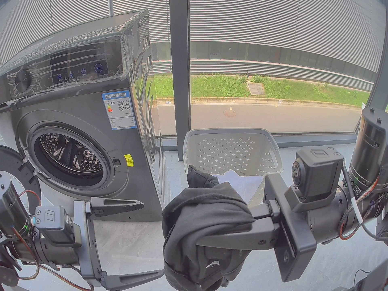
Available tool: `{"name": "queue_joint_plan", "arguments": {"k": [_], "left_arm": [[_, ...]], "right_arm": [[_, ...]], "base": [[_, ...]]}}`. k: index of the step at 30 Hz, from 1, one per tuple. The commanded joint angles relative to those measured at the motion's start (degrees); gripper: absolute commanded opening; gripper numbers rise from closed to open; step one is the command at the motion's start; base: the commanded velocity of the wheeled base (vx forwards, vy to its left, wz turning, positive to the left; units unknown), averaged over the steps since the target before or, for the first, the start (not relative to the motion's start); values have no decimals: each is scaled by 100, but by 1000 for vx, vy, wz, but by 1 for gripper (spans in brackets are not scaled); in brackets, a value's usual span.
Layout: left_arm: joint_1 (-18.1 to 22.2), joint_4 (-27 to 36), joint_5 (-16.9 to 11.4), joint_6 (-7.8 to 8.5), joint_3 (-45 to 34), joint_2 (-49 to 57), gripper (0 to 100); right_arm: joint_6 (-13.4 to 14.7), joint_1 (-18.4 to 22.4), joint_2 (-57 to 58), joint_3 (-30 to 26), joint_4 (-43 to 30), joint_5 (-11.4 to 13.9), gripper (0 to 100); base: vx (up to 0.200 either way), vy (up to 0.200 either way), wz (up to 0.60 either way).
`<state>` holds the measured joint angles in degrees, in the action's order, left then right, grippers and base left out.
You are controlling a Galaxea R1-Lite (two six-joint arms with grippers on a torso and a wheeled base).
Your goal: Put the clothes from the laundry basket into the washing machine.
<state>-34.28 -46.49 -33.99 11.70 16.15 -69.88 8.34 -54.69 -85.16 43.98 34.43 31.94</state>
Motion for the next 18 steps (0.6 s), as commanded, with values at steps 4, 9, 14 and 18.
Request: {"name": "queue_joint_plan", "arguments": {"k": [4,9,14,18], "left_arm": [[-35,-44,-11,-1,90,-404,100],[-35,-53,-11,-1,90,-342,100],[-88,-70,-20,-1,116,-334,100],[-237,-70,-11,-1,134,-334,100]], "right_arm": [[10,-60,-115,216,3,-12,0],[10,-51,-176,225,3,-100,0],[10,-42,-211,313,3,-153,0],[19,-33,-282,436,3,-170,0]], "base": [[0,0,0],[0,0,0],[0,0,0],[0,0,0]]}}
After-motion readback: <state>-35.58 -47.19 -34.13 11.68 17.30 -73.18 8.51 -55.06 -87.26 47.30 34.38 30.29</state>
